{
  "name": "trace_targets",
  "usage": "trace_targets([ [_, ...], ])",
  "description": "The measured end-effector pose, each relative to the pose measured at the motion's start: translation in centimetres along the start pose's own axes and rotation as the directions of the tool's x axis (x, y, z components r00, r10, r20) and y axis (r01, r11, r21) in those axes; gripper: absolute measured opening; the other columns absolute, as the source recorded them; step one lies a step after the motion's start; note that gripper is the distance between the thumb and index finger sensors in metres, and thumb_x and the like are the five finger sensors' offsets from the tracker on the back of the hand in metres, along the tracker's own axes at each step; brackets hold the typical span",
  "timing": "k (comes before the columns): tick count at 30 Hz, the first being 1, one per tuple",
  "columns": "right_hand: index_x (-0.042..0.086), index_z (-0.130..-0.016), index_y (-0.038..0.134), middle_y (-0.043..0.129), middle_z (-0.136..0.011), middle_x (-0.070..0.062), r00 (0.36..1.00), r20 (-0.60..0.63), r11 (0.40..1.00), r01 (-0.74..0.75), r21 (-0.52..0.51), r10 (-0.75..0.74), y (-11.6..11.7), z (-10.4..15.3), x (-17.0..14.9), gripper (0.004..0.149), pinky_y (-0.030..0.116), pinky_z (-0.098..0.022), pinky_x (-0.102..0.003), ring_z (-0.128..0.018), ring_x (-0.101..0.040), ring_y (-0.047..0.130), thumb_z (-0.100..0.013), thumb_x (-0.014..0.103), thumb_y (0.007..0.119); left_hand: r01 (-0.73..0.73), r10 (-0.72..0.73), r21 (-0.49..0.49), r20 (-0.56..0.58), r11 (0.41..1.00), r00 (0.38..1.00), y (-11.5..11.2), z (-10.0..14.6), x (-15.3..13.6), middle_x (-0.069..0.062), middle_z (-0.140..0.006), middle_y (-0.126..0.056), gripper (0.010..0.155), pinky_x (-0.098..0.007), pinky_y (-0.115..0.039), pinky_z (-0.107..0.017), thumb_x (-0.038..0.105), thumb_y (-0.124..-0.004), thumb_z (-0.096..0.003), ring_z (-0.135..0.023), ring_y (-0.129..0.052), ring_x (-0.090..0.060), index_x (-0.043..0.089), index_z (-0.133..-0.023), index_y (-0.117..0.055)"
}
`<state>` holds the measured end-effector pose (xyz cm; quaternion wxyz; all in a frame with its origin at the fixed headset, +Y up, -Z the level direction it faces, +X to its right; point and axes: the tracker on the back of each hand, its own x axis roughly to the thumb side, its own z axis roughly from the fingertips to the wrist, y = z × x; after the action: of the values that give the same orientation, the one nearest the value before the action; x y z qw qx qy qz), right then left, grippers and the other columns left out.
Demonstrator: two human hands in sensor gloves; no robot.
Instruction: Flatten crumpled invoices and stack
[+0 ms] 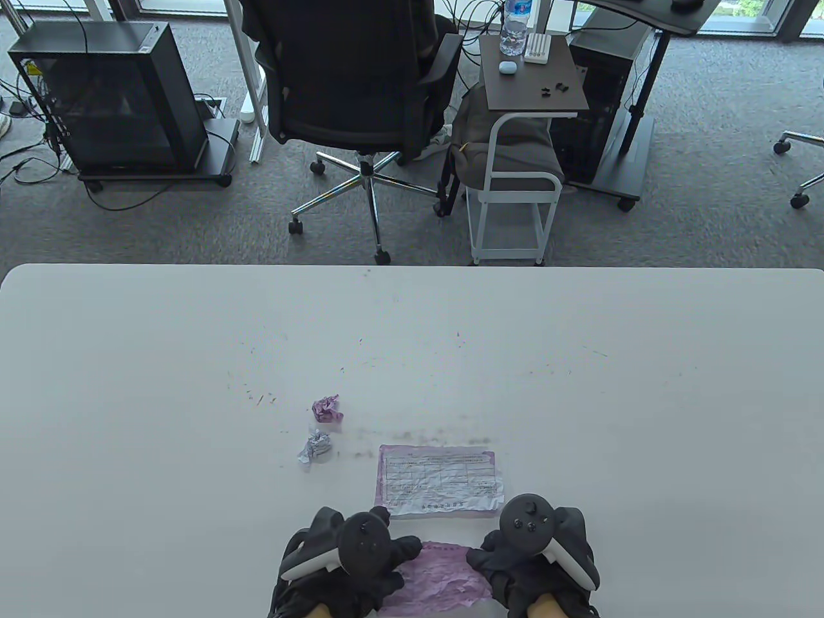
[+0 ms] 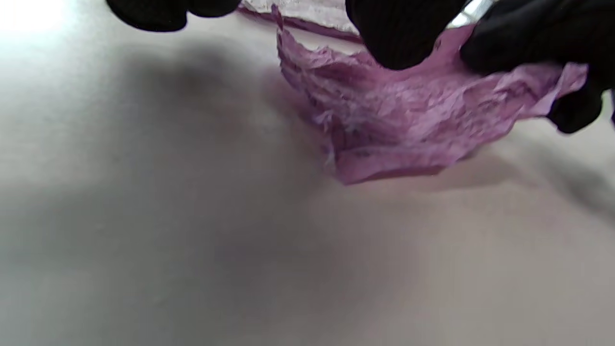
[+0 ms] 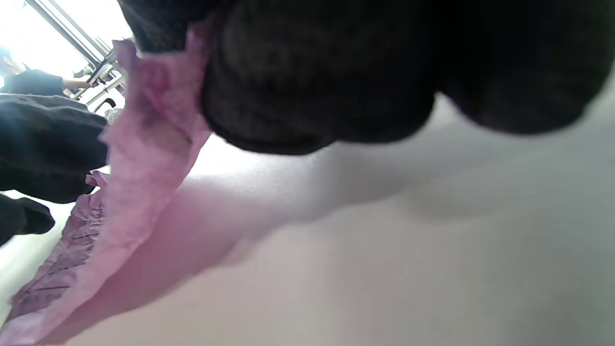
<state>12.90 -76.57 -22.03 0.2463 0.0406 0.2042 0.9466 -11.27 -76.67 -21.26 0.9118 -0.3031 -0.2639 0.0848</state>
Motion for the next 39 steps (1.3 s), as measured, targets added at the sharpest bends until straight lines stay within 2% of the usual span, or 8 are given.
trace_targets([
  [2, 0.007, -0.075, 0.084, 0.1, -0.039, -0.005, 1.0, 0.006, 1.0, -0.017, -0.013, 0.017, -0.1, 0.0, 0.1, 0.038, 0.09, -0.014, -0.032, -0.015, -0.012, 0.097, -0.053, 0.037, 0.081, 0.079, -0.081, -0.053, -0.032, 0.995, 0.996, -0.4, -0.5, 0.3, -0.016, -0.108, -0.001, 0.064, -0.065, -0.051, -0.067, 0.038, -0.074, -0.0584, -0.098, -0.029, -0.057, 0.033, -0.113, -0.04],
  [6, 0.007, -0.076, 0.084, 0.101, -0.042, -0.007, 1.0, 0.006, 0.999, -0.028, -0.02, 0.028, -0.1, -0.2, 0.0, 0.038, 0.091, -0.016, -0.034, -0.018, -0.014, 0.099, -0.052, 0.036, 0.082, 0.046, -0.065, -0.178, -0.107, 0.983, 0.992, -1.2, -1.1, -0.1, -0.017, -0.106, 0.005, 0.071, -0.065, -0.037, -0.067, 0.04, -0.072, -0.059, -0.097, -0.009, -0.056, 0.032, -0.112, -0.024],
  [18, 0.007, -0.079, 0.083, 0.102, -0.05, -0.012, 0.984, -0.096, 0.986, 0.144, -0.08, -0.151, -1.6, 0.3, -2.5, 0.038, 0.092, -0.021, -0.037, -0.026, -0.018, 0.101, -0.051, 0.033, 0.084, -0.09, 0.051, -0.224, -0.174, 0.97, 0.983, -1.5, -1.3, -1.2, -0.011, -0.103, 0.014, 0.076, -0.068, -0.021, -0.065, 0.041, -0.074, -0.0563, -0.094, 0.011, -0.051, 0.036, -0.108, -0.018],
  [23, 0.008, -0.082, 0.079, 0.099, -0.055, -0.013, 0.981, -0.162, 0.977, 0.07, -0.201, -0.104, -2.6, 1.0, -3.4, 0.038, 0.091, -0.024, -0.038, -0.03, -0.02, 0.1, -0.053, 0.031, 0.082, -0.086, 0.048, -0.219, -0.175, 0.972, 0.983, -1.4, -1.2, -1.3, -0.011, -0.103, 0.013, 0.078, -0.069, -0.022, -0.065, 0.042, -0.076, -0.0554, -0.094, 0.01, -0.053, 0.037, -0.108, -0.019],
  [28, 0.012, -0.082, 0.079, 0.096, -0.065, -0.019, 0.989, 0.148, 0.94, 0.058, -0.336, -0.008, -3.5, 1.8, -0.1, 0.037, 0.09, -0.029, -0.044, -0.04, -0.027, 0.099, -0.053, 0.034, 0.08, -0.105, 0.069, -0.214, -0.169, 0.971, 0.983, -1.4, -1.3, -1.6, -0.011, -0.104, 0.011, 0.079, -0.069, -0.022, -0.064, 0.041, -0.079, -0.0545, -0.094, 0.009, -0.053, 0.037, -0.108, -0.021],
  [31, 0.016, -0.082, 0.079, 0.088, -0.078, -0.022, 0.918, 0.39, 0.978, 0.008, -0.207, 0.075, -1.9, 2.1, 3.4, 0.035, 0.087, -0.037, -0.049, -0.053, -0.032, 0.095, -0.053, 0.036, 0.079, -0.103, 0.066, -0.221, -0.17, 0.97, 0.983, -1.4, -1.3, -1.6, -0.011, -0.104, 0.012, 0.079, -0.069, -0.021, -0.064, 0.041, -0.079, -0.0546, -0.094, 0.01, -0.053, 0.037, -0.108, -0.02],
  [34, 0.014, -0.084, 0.076, 0.077, -0.09, -0.023, 0.843, 0.521, 0.991, -0.119, -0.062, 0.134, 0.6, 2.2, 6.1, 0.037, 0.085, -0.042, -0.051, -0.067, -0.036, 0.088, -0.054, 0.036, 0.077, -0.105, 0.064, -0.236, -0.174, 0.966, 0.983, -1.3, -1.3, -1.6, -0.01, -0.103, 0.013, 0.081, -0.069, -0.021, -0.064, 0.042, -0.079, -0.0542, -0.094, 0.011, -0.052, 0.037, -0.108, -0.019],
  [39, 0.016, -0.084, 0.077, 0.07, -0.098, -0.018, 0.713, 0.625, 0.909, -0.416, 0.012, 0.318, 4.7, 2.2, 8.7, 0.037, 0.081, -0.05, -0.055, -0.077, -0.037, 0.082, -0.054, 0.037, 0.077, -0.097, 0.056, -0.246, -0.167, 0.964, 0.984, -1.3, -1.2, -1.5, -0.011, -0.102, 0.014, 0.085, -0.069, -0.02, -0.064, 0.044, -0.081, -0.0531, -0.093, 0.012, -0.053, 0.037, -0.108, -0.017],
])
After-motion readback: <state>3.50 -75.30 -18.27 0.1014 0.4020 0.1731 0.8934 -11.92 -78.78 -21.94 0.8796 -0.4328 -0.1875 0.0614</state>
